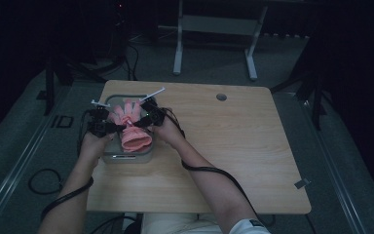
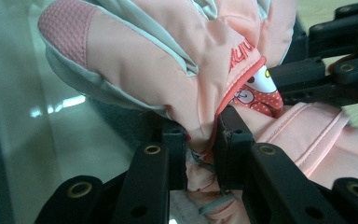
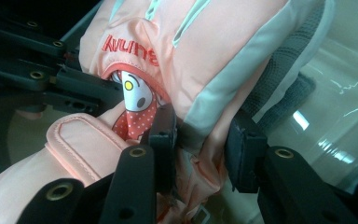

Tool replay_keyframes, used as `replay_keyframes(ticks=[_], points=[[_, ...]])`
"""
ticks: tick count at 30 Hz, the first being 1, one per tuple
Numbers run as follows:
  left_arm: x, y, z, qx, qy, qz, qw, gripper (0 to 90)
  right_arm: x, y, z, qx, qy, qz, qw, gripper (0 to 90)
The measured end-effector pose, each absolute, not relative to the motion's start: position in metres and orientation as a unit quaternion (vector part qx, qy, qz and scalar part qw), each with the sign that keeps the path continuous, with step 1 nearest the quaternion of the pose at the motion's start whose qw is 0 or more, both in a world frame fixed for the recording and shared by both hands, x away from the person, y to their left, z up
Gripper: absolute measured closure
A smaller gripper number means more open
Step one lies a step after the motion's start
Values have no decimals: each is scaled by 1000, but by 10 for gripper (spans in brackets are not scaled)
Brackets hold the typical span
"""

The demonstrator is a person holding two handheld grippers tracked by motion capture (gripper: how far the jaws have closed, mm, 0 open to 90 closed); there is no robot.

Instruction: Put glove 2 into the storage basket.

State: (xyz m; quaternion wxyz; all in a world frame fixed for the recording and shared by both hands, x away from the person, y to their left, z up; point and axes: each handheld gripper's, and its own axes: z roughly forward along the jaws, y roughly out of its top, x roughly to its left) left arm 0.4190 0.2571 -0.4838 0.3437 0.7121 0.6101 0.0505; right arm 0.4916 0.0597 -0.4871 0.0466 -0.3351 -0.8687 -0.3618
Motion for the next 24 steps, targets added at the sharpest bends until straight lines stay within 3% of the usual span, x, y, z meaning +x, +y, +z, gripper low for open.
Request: replay_keyframes(ticks=[10, 20, 24], points=[[419, 251, -484, 722, 615, 62, 312, 733, 493, 62, -488, -337, -874, -348, 42, 624], [416, 254, -481, 720, 619, 99, 298, 522, 495, 53, -478, -338, -863, -373, 33, 545], [417, 254, -482, 717, 621, 97, 302, 494, 494, 49, -471, -338, -859, -383, 29, 529]])
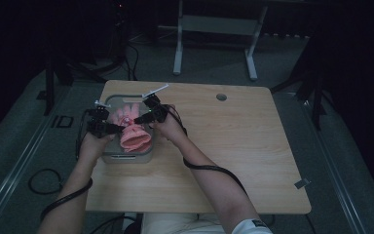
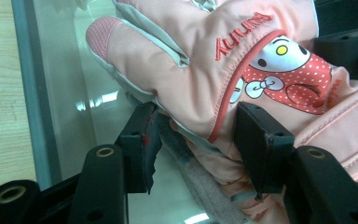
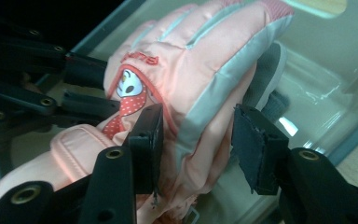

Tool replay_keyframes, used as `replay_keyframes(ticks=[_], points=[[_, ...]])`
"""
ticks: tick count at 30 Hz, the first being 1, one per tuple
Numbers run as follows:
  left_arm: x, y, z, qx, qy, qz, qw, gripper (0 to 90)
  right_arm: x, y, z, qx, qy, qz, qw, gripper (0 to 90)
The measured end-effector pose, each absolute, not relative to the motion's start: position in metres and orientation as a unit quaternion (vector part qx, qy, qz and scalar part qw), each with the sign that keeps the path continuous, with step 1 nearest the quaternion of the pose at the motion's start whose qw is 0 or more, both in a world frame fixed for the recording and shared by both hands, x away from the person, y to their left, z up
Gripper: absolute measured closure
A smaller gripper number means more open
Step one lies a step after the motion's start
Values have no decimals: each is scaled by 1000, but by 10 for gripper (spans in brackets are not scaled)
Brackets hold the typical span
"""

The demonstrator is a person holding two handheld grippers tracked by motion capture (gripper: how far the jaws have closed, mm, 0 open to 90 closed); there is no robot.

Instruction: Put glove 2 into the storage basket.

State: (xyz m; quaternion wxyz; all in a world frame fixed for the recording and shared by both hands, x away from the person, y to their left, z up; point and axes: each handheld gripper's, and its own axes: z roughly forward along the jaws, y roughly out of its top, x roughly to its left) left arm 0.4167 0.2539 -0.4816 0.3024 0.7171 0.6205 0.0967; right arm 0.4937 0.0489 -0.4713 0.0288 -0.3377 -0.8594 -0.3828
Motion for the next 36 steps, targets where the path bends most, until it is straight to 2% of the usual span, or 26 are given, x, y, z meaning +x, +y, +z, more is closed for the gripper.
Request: replay_keyframes(ticks=[6, 16, 20, 28, 36], points=[[416, 253, -479, 716, 620, 107, 303, 475, 493, 41, -466, -338, -857, -389, 26, 512], [410, 266, -476, 702, 616, 110, 340, 291, 491, 31, -458, -336, -849, -407, 31, 499], [404, 265, -468, 699, 605, 150, 350, 224, 490, 28, -457, -335, -847, -411, 35, 491], [399, 261, -454, 707, 583, 155, 370, 155, 489, 26, -456, -330, -846, -418, 35, 489], [394, 253, -448, 710, 562, 162, 392, 142, 485, 20, -448, -323, -844, -426, 35, 473]])
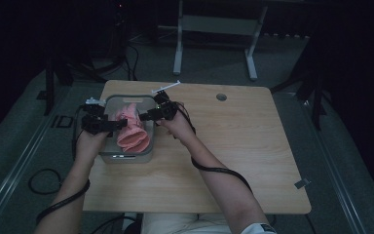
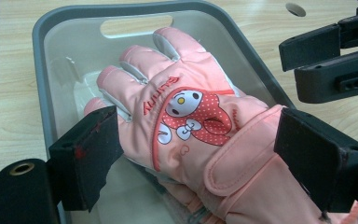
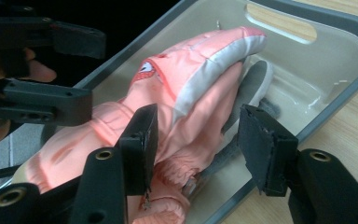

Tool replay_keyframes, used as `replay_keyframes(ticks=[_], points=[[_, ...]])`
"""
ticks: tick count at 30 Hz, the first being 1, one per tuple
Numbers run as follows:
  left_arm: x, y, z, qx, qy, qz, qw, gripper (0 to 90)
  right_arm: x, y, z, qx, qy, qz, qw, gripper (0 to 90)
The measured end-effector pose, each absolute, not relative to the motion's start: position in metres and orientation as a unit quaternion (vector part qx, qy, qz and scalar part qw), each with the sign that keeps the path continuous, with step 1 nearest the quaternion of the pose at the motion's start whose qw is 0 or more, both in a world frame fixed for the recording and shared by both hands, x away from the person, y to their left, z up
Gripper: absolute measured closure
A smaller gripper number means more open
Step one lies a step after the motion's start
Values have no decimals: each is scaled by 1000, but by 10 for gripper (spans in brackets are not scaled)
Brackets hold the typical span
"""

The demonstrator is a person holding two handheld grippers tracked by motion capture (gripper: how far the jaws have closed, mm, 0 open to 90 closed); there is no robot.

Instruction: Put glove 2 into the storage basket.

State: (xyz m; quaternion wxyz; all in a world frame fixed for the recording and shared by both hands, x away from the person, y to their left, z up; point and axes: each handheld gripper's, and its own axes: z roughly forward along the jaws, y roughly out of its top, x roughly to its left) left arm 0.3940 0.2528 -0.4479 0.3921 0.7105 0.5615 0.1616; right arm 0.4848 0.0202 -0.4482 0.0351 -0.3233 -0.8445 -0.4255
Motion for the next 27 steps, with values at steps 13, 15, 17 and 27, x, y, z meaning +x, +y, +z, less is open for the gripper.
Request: replay_keyframes(ticks=[13, 15, 17, 27], points=[[379, 221, -432, 731, 511, 167, 420, 118, 475, -1, -434, -291, -844, -448, 40, 274], [377, 214, -429, 737, 505, 174, 413, 35, 473, -5, -433, -289, -846, -446, 33, 271], [375, 207, -428, 742, 497, 177, 413, 19, 472, -10, -433, -284, -850, -443, 28, 257], [361, 174, -422, 762, 448, 155, 441, 19, 462, -34, -439, -265, -860, -436, 17, 205]])
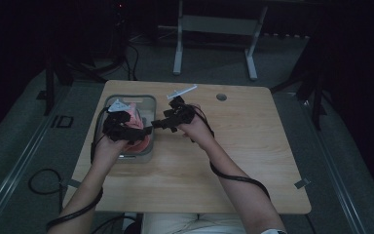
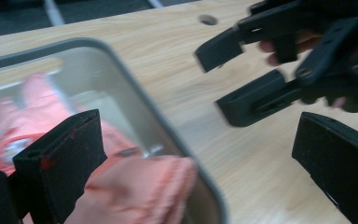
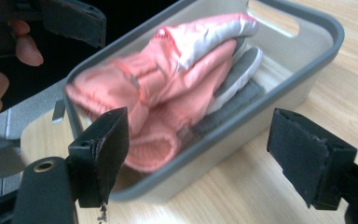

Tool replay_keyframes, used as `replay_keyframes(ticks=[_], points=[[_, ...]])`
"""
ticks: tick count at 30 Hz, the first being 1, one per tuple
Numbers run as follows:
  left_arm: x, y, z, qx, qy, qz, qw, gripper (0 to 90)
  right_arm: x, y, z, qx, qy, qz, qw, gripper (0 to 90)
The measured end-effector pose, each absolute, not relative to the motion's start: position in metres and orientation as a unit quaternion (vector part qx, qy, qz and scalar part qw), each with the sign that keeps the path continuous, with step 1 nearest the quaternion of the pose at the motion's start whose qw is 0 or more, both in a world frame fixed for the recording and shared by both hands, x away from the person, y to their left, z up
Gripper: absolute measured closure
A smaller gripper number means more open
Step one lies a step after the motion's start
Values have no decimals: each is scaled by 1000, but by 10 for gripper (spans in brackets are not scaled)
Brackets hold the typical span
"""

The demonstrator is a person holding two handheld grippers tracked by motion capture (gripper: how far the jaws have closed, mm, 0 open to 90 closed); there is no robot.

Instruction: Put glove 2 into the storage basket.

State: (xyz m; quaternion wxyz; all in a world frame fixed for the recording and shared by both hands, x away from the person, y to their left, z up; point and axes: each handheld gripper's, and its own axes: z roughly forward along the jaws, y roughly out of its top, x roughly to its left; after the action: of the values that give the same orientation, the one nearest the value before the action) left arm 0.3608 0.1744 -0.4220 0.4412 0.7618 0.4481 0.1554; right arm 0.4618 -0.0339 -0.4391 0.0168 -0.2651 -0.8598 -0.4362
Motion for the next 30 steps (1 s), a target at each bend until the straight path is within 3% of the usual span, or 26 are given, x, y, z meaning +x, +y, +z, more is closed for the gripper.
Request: replay_keyframes(ticks=[10, 30], points=[[344, 148, -425, 774, 399, 118, 478, 19, 450, -63, -448, -258, -865, -430, 13, 204], [319, 97, -466, 809, 325, 94, 481, 19, 422, -110, -479, -245, -869, -431, 8, 204]])
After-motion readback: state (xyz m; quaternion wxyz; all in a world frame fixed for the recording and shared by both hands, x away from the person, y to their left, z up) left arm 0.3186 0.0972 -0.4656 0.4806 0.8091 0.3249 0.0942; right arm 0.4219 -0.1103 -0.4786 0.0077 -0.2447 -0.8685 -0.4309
